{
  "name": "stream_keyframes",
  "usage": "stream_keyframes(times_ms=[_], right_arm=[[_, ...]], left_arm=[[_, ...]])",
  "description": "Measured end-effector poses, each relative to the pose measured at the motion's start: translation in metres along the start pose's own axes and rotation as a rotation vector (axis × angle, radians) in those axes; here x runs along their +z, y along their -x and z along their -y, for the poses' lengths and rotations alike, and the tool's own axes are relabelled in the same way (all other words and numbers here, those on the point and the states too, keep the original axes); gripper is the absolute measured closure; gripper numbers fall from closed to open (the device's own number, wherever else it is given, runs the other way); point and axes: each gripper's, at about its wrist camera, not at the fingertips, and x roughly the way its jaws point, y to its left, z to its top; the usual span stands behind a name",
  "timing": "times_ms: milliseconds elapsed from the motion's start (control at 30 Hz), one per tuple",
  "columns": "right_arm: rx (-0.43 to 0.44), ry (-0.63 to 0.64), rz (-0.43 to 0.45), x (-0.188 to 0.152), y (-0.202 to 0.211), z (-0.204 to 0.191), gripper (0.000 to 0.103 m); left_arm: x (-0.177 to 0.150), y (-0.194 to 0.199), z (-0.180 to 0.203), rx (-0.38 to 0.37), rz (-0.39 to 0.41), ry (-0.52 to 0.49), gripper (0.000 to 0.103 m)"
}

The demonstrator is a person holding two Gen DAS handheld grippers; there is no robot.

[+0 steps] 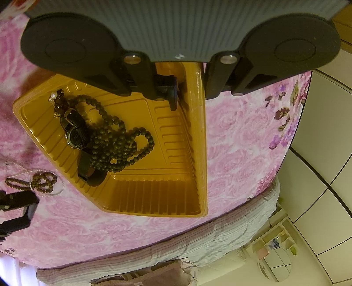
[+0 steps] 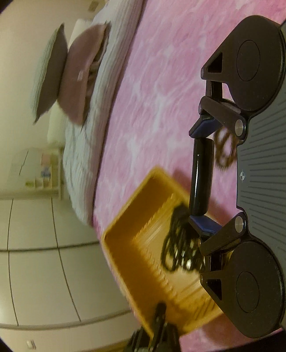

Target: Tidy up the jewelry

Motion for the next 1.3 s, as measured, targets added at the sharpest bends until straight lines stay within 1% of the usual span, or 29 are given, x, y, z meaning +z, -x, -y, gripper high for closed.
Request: stream_keyframes(times_ms=[100, 233, 433, 800, 1067, 1233, 1300], right_arm=[[0.044, 0.015, -0.005, 0.004, -0.006, -0.017, 0.028], [0.082, 0.034, -0.017, 0.004, -0.015, -0.036, 0.028], [0.131, 0.06, -0.026, 0.004, -0.019, -0.052, 0.028], [0.16, 0.074, -0.031, 0.009, -0.025, -0.067, 0.028], [0.198, 0.093, -0.029, 0.014, -0.036, -0.08, 0.028], [0.205, 0.099, 0.0, 0.013, -0.035, -0.083, 0.027], [0.195, 0.092, 0.008, 0.012, -0.034, -0.081, 0.02]], left_arm=[[-0.001, -0.001, 0.0, -0.004, 0.001, 0.006, 0.097], [-0.001, -0.001, -0.001, -0.004, 0.002, 0.006, 0.097], [-0.001, -0.002, -0.001, -0.006, 0.007, 0.008, 0.097], [-0.002, -0.002, -0.001, -0.008, 0.008, 0.012, 0.097], [-0.001, -0.003, -0.001, -0.008, 0.007, 0.012, 0.097], [-0.002, -0.002, -0.001, -0.009, 0.008, 0.012, 0.097], [-0.002, -0.003, -0.001, -0.008, 0.008, 0.011, 0.097]])
